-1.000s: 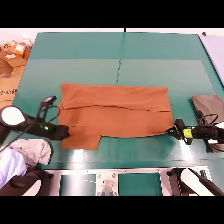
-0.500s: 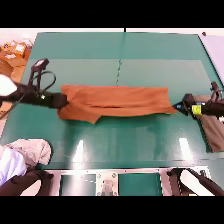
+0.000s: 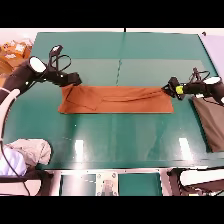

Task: Fold the shirts.

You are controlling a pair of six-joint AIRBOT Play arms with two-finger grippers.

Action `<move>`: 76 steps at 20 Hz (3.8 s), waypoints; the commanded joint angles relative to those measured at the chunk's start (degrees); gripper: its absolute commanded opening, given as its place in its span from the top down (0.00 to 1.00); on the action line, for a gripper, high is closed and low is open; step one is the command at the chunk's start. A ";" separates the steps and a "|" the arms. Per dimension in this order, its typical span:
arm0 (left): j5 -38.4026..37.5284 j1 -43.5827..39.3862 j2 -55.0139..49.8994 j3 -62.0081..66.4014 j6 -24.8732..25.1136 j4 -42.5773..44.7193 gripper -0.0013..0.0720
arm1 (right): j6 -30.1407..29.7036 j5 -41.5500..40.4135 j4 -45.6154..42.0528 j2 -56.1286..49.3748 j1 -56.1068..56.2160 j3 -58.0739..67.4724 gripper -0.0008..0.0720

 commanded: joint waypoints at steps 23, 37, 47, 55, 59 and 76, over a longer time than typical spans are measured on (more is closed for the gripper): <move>-11.89 -9.77 -6.49 10.05 -0.02 -0.81 0.95 | -16.35 30.14 1.29 -11.23 -5.55 17.81 0.97; 2.43 -33.83 -36.17 31.19 4.22 -28.52 0.95 | -9.55 40.44 3.45 19.21 -3.52 20.41 0.96; -28.96 -18.60 -30.03 44.24 0.55 -8.61 0.95 | -9.57 36.41 5.51 18.78 1.11 19.39 0.96; -40.94 -0.37 -15.17 44.19 -1.60 0.87 0.95 | -9.57 16.59 10.93 7.58 30.47 19.39 0.96; -42.60 3.78 -13.86 44.04 -1.60 0.87 0.95 | -10.03 -1.60 10.99 -5.33 47.60 19.41 0.95; -42.29 4.42 -13.90 41.42 -0.13 1.70 0.95 | -6.47 16.00 -5.14 -2.12 13.79 11.89 0.67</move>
